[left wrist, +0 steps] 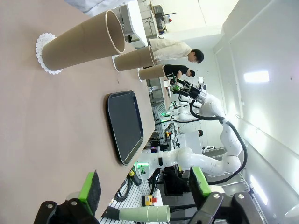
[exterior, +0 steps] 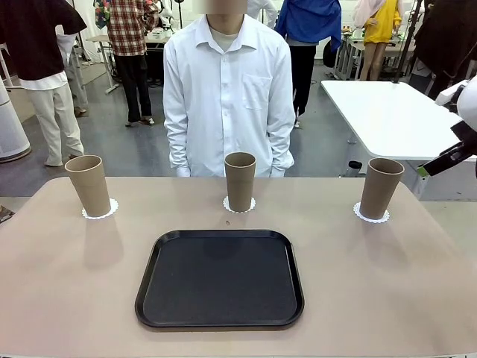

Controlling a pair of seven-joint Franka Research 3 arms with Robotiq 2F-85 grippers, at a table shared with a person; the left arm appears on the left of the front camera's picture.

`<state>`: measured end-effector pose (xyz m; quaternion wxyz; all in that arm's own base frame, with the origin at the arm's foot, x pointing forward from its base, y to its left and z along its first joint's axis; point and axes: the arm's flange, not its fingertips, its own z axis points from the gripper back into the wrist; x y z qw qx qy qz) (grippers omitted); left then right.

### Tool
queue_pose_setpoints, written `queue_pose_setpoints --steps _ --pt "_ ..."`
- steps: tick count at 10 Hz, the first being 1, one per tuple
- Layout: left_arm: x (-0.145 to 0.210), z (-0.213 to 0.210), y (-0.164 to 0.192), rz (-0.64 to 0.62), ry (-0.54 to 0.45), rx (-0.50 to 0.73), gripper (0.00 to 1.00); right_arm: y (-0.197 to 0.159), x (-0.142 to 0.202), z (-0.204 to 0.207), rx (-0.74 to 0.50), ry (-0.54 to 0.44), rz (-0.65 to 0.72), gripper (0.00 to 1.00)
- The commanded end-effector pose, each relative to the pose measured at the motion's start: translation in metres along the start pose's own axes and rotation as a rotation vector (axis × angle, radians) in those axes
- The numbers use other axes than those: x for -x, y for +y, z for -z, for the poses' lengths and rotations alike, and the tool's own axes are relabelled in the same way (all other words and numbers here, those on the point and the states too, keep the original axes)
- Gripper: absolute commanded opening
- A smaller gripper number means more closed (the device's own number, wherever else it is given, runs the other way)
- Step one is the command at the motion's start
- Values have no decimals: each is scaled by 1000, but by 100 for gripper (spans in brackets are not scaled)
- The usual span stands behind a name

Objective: Place coasters on the table and set cups on them.
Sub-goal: Take one Reusable plastic cup from the Flat Tray and place it on a coaster set by the human.

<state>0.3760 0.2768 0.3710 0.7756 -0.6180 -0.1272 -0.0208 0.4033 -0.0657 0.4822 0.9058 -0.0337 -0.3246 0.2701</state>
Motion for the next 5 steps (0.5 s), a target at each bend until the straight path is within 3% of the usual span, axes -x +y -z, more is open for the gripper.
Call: queue_pose_setpoints --steps 1,5 --pt "1 -1 -3 1 -5 -6 100 13 -24 -32 -5 82 28 100" --pt "1 -1 -3 1 -5 -6 100 21 -39 -55 20 146 51 100"
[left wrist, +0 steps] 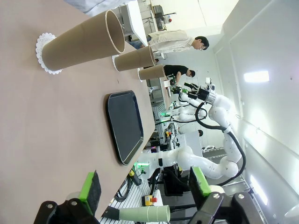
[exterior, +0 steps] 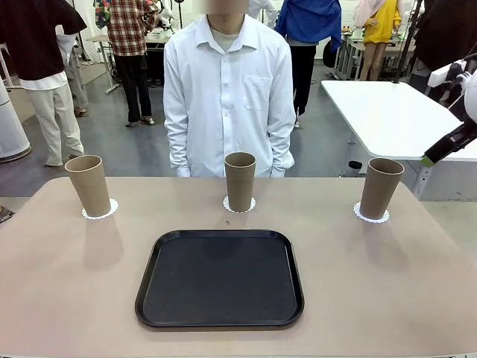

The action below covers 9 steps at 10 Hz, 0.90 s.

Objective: Place coasters on the table and set cups on them.
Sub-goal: Take one Reusable plastic cup from the Flat Tray and place it on a coaster set by the human.

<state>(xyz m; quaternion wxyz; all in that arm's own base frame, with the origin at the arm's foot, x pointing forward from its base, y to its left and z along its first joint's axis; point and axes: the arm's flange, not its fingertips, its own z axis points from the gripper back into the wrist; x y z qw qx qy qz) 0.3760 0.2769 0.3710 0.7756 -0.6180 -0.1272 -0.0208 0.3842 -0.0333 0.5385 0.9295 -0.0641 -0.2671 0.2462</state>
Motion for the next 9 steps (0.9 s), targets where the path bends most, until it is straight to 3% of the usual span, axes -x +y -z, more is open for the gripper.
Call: queue_pose_setpoints --steps 1,2,9 --pt "1 -1 -3 1 -5 -6 100 -7 -3 -3 -44 14 33 100" --pt "1 -1 -3 1 -5 -6 100 0 0 0 0 0 0 100" --pt "1 -1 -3 1 -5 -6 100 0 0 0 0 0 0 100"
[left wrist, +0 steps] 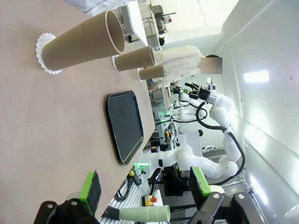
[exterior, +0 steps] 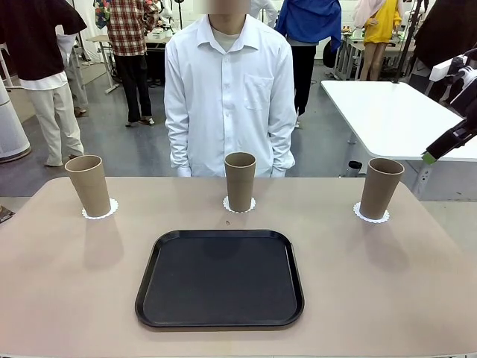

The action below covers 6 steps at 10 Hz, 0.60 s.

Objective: Place coasters on the table and set cups on them.
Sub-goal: Take one Reusable plastic cup from the Flat Tray and place it on a coaster set by the human.

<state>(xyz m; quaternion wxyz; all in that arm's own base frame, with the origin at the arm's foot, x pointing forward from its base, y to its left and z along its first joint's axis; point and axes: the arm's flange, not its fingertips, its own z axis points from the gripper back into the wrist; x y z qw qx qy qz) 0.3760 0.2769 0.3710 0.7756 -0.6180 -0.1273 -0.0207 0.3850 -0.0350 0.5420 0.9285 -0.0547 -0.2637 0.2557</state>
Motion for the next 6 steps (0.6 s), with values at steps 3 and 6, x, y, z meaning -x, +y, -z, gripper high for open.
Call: queue_pose_setpoints --steps 3,6 --pt "1 -1 -3 1 -5 -6 100 3 1 3 24 0 14 100" --pt "1 -1 -3 1 -5 -6 100 0 0 0 -3 -2 1 100"
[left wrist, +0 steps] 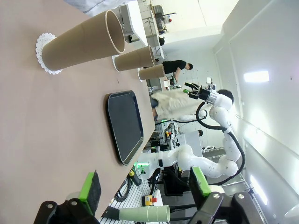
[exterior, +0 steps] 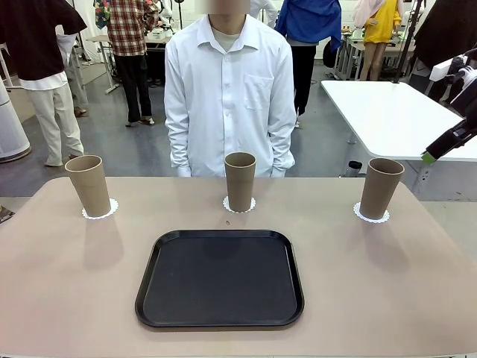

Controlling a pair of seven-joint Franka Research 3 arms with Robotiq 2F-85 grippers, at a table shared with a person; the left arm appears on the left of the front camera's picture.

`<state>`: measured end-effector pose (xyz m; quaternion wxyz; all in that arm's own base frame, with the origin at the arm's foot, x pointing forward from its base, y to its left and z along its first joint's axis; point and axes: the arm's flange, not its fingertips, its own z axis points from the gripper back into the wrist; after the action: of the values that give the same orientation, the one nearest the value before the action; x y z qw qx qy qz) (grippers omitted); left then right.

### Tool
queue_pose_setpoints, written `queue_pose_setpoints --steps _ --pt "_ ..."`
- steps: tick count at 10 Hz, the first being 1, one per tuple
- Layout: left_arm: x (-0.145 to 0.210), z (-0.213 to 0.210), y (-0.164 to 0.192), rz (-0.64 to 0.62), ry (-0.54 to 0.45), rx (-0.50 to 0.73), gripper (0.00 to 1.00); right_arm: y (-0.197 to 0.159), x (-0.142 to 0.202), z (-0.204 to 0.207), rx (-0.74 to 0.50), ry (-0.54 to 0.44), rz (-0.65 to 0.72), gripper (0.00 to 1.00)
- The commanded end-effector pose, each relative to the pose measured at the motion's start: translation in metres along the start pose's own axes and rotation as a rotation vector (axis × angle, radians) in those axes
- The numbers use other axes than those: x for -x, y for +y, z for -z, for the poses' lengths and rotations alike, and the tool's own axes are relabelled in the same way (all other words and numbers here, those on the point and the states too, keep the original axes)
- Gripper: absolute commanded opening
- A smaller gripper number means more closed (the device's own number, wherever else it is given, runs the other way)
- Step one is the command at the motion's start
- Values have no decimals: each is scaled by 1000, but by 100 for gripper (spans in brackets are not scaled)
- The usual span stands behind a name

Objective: Place coasters on the table and set cups on them.
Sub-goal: Take one Reusable plastic cup from the Flat Tray and place it on a coaster set by the human.

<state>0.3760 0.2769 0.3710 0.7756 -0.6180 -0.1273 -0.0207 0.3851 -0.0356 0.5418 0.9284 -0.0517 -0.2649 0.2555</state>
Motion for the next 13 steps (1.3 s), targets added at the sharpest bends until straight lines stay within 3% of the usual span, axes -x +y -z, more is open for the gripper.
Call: queue_pose_setpoints --steps 1,2,3,5,7,10,13 --pt "1 -1 -3 1 -5 -6 100 -17 10 -15 -319 85 170 100" --pt "1 -1 -3 1 -5 -6 100 -43 22 -24 -647 172 386 100" --pt "1 -1 -3 1 -5 -6 100 -74 33 -24 -881 177 535 100" --pt "1 -1 -3 1 -5 -6 100 -128 74 -3 -1127 28 798 100" --pt "1 -1 -3 1 -5 -6 100 -139 134 30 -1204 -114 937 100" --pt "1 -1 -3 1 -5 -6 100 -136 209 78 -1326 -281 1030 100" --pt "1 -1 -3 1 -5 -6 100 -142 232 107 -1323 -298 1083 100"
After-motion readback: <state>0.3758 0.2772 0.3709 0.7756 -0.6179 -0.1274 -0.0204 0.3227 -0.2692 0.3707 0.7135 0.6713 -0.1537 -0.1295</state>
